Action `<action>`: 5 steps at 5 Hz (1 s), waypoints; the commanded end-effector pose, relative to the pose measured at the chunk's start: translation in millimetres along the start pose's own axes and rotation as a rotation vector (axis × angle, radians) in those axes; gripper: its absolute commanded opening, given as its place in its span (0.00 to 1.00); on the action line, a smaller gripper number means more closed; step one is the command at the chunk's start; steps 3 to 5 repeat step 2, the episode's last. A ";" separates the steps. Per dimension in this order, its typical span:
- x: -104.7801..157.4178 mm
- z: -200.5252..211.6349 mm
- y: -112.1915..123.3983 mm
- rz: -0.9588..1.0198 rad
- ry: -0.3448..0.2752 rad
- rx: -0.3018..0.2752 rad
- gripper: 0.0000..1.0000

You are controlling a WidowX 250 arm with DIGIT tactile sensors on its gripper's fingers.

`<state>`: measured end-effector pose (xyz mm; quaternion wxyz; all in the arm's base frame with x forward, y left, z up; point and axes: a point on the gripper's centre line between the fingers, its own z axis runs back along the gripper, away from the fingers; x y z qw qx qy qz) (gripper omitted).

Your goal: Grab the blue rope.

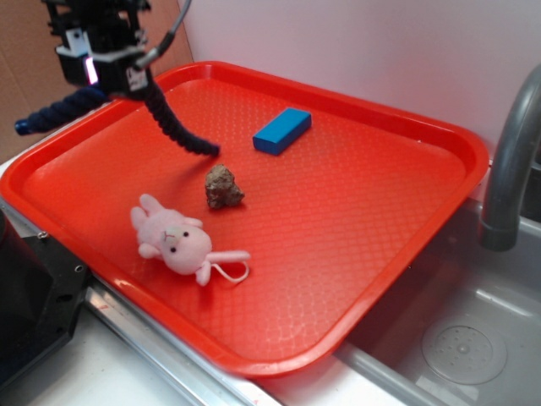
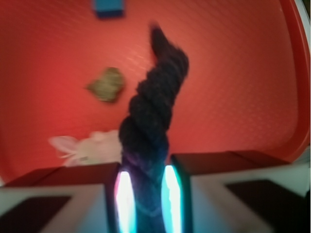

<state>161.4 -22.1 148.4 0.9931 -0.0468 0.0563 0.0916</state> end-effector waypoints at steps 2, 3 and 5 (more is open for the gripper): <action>9.8 27.8 -10.3 0.085 -0.116 -0.022 0.00; 9.8 27.8 -10.3 0.085 -0.116 -0.022 0.00; 9.8 27.8 -10.3 0.085 -0.116 -0.022 0.00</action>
